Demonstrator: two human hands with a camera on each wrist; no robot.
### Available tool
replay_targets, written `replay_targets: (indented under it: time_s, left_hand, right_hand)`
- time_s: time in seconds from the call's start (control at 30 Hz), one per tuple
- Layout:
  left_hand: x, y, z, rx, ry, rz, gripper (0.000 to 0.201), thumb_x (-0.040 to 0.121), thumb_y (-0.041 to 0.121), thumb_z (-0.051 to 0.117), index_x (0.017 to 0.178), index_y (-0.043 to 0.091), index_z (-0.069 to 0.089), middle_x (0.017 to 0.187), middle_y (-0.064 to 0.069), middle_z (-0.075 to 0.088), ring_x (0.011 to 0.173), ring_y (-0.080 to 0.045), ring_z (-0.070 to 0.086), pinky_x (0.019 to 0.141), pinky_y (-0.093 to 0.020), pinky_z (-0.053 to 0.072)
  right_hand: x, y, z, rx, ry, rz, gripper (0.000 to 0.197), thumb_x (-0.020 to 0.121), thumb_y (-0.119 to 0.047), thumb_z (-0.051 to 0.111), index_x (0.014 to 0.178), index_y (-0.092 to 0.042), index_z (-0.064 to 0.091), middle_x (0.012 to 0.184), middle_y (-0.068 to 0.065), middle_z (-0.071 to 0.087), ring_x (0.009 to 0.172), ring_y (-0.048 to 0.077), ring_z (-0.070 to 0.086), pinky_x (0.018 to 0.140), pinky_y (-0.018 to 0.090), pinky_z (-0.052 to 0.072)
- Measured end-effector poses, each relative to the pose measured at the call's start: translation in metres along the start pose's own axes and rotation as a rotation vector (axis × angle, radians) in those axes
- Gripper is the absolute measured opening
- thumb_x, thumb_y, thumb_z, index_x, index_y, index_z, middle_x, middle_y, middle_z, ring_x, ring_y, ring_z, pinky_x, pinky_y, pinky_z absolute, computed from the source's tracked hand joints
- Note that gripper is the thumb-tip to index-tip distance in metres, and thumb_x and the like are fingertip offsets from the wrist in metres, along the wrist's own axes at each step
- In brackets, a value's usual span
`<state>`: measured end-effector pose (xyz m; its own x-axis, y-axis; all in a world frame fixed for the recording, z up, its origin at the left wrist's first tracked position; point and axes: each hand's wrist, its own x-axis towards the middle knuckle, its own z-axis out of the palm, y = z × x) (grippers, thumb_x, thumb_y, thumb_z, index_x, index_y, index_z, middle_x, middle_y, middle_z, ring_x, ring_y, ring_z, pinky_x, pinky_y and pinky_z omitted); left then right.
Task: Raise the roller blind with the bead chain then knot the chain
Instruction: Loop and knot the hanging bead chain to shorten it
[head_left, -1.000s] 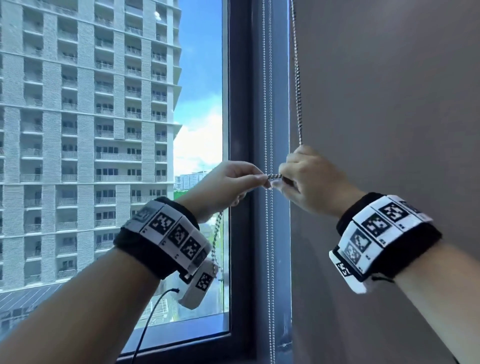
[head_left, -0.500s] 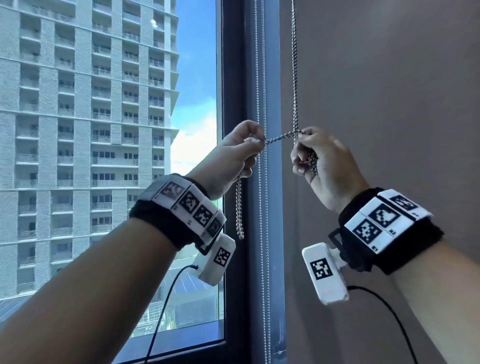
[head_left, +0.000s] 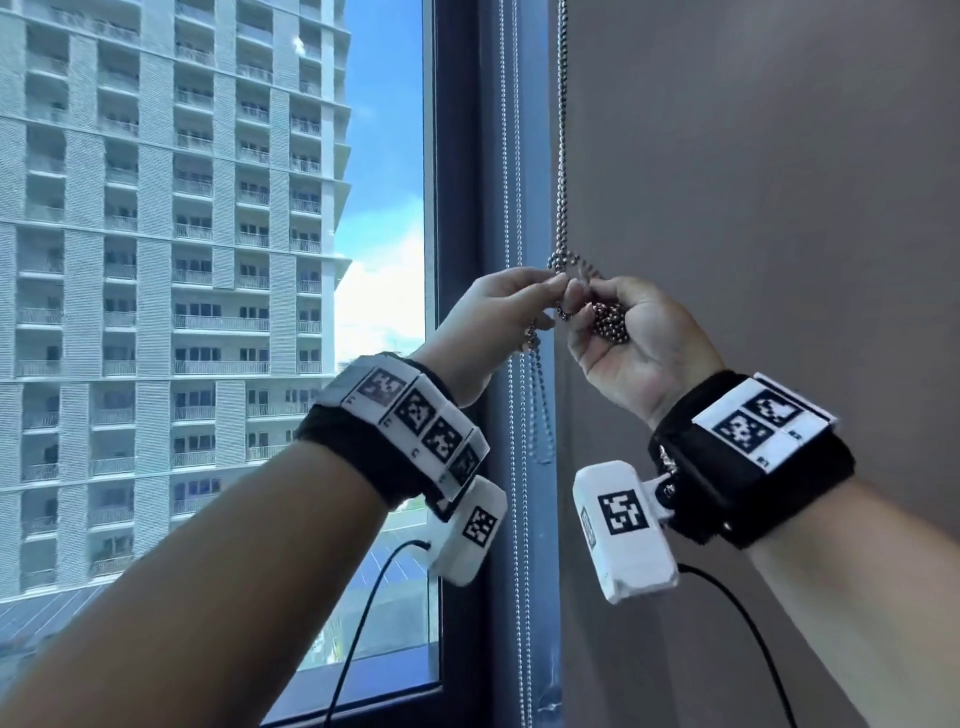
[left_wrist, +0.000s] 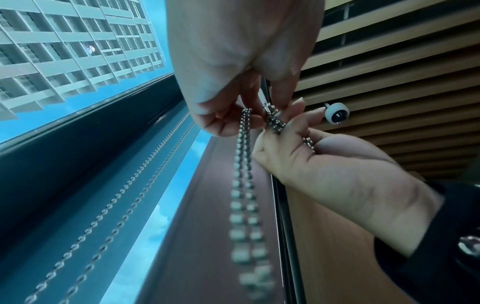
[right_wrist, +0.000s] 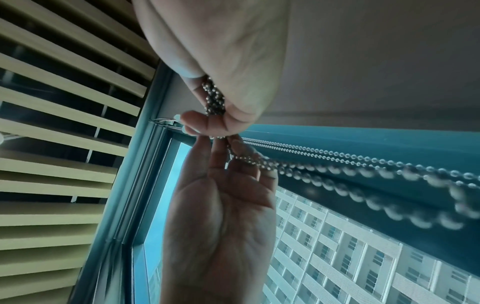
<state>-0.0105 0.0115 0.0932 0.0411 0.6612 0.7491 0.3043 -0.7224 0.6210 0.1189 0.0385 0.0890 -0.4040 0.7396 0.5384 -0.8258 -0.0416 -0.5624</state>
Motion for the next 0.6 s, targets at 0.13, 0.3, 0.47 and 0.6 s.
replay_targets:
  time_s: [0.13, 0.3, 0.47, 0.6]
  left_hand:
    - [0.002, -0.003, 0.0, 0.024, 0.046, 0.02, 0.015, 0.093, 0.025, 0.058, 0.092, 0.011, 0.063, 0.069, 0.009, 0.059, 0.059, -0.003, 0.05, 0.056, -0.017, 0.04]
    - [-0.001, -0.007, 0.0, -0.081, 0.067, -0.07, 0.02, 0.098, 0.026, 0.043, 0.084, 0.014, 0.052, 0.069, 0.001, 0.056, 0.054, -0.007, 0.052, 0.06, -0.025, 0.039]
    - [-0.004, -0.009, 0.0, -0.167, 0.005, -0.104, 0.021, 0.098, 0.027, 0.039, 0.087, 0.015, 0.053, 0.063, 0.001, 0.058, 0.053, -0.011, 0.055, 0.058, -0.027, 0.039]
    - [-0.007, -0.008, -0.003, -0.175, -0.039, -0.121, 0.023, 0.098, 0.027, 0.037, 0.086, 0.014, 0.051, 0.064, -0.002, 0.059, 0.056, -0.015, 0.057, 0.06, -0.029, 0.039]
  right_hand:
    - [0.0, 0.003, -0.003, -0.028, 0.026, -0.032, 0.016, 0.092, 0.001, 0.044, 0.085, -0.013, 0.048, 0.07, 0.011, 0.065, 0.053, 0.013, 0.065, 0.043, 0.017, 0.049]
    - [0.0, 0.013, -0.003, -0.439, 0.012, -0.261, 0.03, 0.091, 0.004, 0.045, 0.072, -0.019, 0.051, 0.08, 0.006, 0.057, 0.068, 0.014, 0.056, 0.059, 0.023, 0.051]
    - [0.002, 0.024, -0.004, -1.029, 0.171, -0.628, 0.033, 0.085, 0.004, 0.049, 0.068, -0.018, 0.066, 0.073, 0.003, 0.067, 0.061, 0.012, 0.06, 0.059, 0.026, 0.054]
    - [0.0, 0.022, -0.002, -1.099, 0.168, -0.569, 0.022, 0.089, -0.003, 0.051, 0.081, -0.004, 0.071, 0.065, 0.007, 0.065, 0.048, 0.007, 0.057, 0.047, 0.017, 0.048]
